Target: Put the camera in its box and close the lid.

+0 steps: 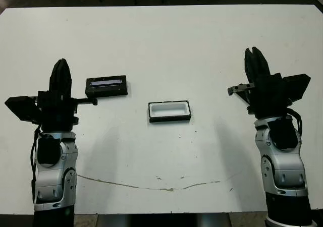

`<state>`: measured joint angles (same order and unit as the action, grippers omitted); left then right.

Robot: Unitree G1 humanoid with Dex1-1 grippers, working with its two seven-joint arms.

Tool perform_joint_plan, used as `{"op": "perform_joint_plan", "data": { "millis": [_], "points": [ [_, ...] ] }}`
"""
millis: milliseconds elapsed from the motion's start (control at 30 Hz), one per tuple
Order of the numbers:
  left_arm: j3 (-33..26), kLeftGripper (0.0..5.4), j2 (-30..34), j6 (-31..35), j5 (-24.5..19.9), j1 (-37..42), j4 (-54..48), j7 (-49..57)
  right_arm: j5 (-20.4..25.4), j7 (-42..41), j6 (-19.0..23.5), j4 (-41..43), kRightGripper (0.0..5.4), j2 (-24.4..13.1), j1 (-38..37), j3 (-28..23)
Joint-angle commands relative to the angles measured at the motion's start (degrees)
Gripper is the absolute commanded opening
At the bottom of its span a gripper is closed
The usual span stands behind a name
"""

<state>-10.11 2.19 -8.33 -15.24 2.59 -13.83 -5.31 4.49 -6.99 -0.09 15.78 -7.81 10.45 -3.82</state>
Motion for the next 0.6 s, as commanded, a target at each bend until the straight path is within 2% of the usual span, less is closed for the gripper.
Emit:
{"op": "perform_joint_plan", "data": {
  "millis": [33,233,400,600],
  "points": [
    [-0.01,0.04,0.37,0.46,0.53,-1.17,0.43,-0.03,0.07,-0.04,0.19,-0.44,0.0,-0.03,-1.39,-0.12],
    [0.42,0.04,0.35,0.45,1.13,-1.54,0.38,0.03,-0.46,-0.42,0.38,-0.29,0.0,-0.73,-1.9,0.03],
    [0.5,0.04,0.25,0.45,1.58,-2.11,0.23,-0.04,1.25,-2.89,-1.54,-1.21,0.0,-2.07,-1.92,-0.98],
    [0.25,0.04,0.12,0.72,0.41,-2.5,-0.41,-0.25,4.6,-6.5,-1.03,-0.36,0.0,-6.84,0.39,-5.36]
  ]
}}
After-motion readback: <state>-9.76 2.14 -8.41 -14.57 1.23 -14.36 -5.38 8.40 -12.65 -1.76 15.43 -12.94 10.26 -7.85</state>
